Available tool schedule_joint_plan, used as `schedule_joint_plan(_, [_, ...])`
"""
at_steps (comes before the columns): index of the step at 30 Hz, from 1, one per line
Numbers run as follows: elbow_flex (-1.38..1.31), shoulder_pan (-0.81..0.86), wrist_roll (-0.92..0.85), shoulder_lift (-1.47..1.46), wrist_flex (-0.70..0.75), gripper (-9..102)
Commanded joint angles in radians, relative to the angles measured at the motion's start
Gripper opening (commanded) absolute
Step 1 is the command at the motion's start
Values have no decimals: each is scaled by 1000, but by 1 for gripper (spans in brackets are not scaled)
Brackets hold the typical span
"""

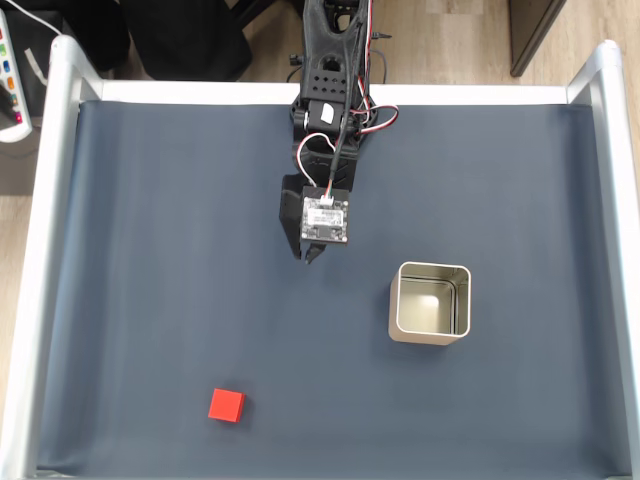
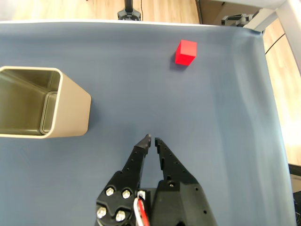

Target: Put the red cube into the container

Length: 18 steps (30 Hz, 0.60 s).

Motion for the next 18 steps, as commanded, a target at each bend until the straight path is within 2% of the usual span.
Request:
schedule_joint_plan(1, [-163,21,17,-84,-9,0])
schedule_joint_plan(11, [-503,115,9,-436,12,0])
schedule_joint_plan(18, [-644,172,-3,-664,-86,5])
